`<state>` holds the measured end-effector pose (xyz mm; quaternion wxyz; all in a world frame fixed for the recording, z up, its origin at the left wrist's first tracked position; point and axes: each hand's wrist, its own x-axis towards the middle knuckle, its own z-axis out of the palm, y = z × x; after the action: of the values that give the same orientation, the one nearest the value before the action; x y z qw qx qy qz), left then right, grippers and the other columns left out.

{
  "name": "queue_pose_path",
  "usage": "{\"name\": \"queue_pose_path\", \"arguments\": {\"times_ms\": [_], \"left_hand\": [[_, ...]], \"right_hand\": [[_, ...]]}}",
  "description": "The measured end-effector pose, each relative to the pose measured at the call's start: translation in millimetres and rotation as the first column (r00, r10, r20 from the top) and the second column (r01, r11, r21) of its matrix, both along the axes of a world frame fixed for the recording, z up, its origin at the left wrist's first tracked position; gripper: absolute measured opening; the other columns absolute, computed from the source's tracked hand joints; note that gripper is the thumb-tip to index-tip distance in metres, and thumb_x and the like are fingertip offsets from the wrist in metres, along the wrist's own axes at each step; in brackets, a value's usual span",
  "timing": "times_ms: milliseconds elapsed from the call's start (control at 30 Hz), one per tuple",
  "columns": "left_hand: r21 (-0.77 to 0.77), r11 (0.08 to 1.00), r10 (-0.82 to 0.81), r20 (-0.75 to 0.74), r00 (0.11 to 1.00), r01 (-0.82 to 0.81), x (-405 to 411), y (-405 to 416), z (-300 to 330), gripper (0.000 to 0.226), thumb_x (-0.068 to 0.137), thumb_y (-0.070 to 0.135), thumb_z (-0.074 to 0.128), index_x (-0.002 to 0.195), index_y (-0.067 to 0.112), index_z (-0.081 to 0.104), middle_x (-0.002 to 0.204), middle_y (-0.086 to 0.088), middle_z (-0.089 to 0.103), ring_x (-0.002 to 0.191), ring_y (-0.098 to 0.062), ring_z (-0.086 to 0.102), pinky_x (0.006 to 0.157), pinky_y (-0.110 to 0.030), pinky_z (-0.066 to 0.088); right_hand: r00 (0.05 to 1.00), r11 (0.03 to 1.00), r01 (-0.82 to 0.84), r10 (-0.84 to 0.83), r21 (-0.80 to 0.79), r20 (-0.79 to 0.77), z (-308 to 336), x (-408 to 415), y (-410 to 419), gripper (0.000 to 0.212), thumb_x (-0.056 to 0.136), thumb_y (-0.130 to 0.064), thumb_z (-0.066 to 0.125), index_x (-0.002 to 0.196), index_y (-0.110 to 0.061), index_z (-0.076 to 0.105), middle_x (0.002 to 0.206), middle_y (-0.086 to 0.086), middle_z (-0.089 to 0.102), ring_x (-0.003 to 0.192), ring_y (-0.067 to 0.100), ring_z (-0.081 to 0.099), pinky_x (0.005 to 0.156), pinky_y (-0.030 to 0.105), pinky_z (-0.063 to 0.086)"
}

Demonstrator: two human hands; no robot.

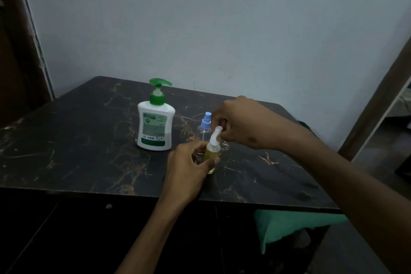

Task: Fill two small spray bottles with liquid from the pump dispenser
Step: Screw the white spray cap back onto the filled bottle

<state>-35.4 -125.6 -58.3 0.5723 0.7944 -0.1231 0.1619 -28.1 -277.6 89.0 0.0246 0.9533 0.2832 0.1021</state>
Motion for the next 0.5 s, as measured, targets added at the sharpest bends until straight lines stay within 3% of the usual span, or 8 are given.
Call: {"name": "queue_pose_path", "arguments": {"times_ms": [100, 200, 267, 367, 433, 500], "left_hand": [[0.001, 1.000, -0.002, 0.011, 1.000, 0.002, -0.2, 0.0, 0.2, 0.030, 0.082, 0.023, 0.087, 0.109, 0.033, 0.081, 0.091, 0.023, 0.076, 0.070, 0.007, 0.060, 0.065, -0.012, 0.043], [0.006, 1.000, 0.009, 0.012, 1.000, -0.009, -0.7, -0.1, 0.2, 0.029, 0.082, 0.024, 0.087, 0.110, 0.033, 0.081, 0.097, 0.023, 0.076, 0.075, 0.007, 0.062, 0.067, -0.013, 0.044], [0.018, 1.000, 0.024, 0.017, 1.000, -0.024, -1.0, -0.7, 0.3, 0.030, 0.082, 0.026, 0.087, 0.111, 0.031, 0.080, 0.097, 0.020, 0.077, 0.075, 0.009, 0.062, 0.064, -0.009, 0.042], [0.023, 0.999, 0.030, 0.015, 0.999, -0.030, -1.2, -0.8, 1.6, 0.030, 0.082, 0.025, 0.087, 0.111, 0.029, 0.081, 0.096, 0.017, 0.078, 0.078, 0.010, 0.063, 0.064, -0.008, 0.042], [0.023, 0.999, 0.025, 0.009, 1.000, -0.026, -1.5, -0.4, 2.4, 0.029, 0.082, 0.024, 0.086, 0.110, 0.030, 0.081, 0.094, 0.016, 0.078, 0.076, 0.011, 0.063, 0.066, -0.010, 0.044], [0.016, 1.000, 0.013, 0.006, 1.000, -0.013, -2.2, -0.4, 2.9, 0.029, 0.082, 0.025, 0.086, 0.110, 0.031, 0.081, 0.097, 0.018, 0.078, 0.083, 0.011, 0.065, 0.072, -0.014, 0.050]], "right_hand": [[0.999, 0.999, 0.023, -0.022, -0.047, 0.026, -1.0, 7.1, 3.0, 0.028, 0.089, -0.037, 0.077, 0.079, -0.016, 0.063, 0.075, 0.000, 0.063, 0.068, 0.019, 0.054, 0.055, 0.028, 0.035], [0.995, 0.994, 0.091, -0.089, -0.053, 0.048, -5.3, 10.7, 9.0, 0.047, 0.095, -0.049, 0.070, 0.070, -0.025, 0.038, 0.070, -0.003, 0.046, 0.062, 0.017, 0.044, 0.053, 0.031, 0.031], [0.988, 0.986, 0.135, -0.126, -0.101, 0.093, -6.6, 10.4, 12.9, 0.052, 0.096, -0.059, 0.062, 0.070, -0.026, 0.032, 0.070, -0.004, 0.043, 0.060, 0.015, 0.040, 0.052, 0.031, 0.028], [0.986, 0.982, 0.163, -0.160, -0.093, 0.043, -6.7, 12.4, 13.5, 0.053, 0.096, -0.066, 0.055, 0.071, -0.024, 0.037, 0.070, -0.003, 0.045, 0.061, 0.014, 0.042, 0.053, 0.032, 0.027], [0.995, 0.994, 0.093, -0.094, -0.051, -0.032, -5.4, 15.1, 8.3, 0.050, 0.097, -0.063, 0.056, 0.074, -0.018, 0.055, 0.070, -0.003, 0.052, 0.063, 0.016, 0.048, 0.055, 0.031, 0.032], [0.994, 1.000, -0.018, 0.015, -0.024, -0.110, -3.1, 14.8, 2.7, 0.028, 0.098, -0.048, 0.064, 0.096, -0.021, 0.072, 0.083, -0.009, 0.062, 0.070, 0.006, 0.055, 0.060, 0.025, 0.038]]}}
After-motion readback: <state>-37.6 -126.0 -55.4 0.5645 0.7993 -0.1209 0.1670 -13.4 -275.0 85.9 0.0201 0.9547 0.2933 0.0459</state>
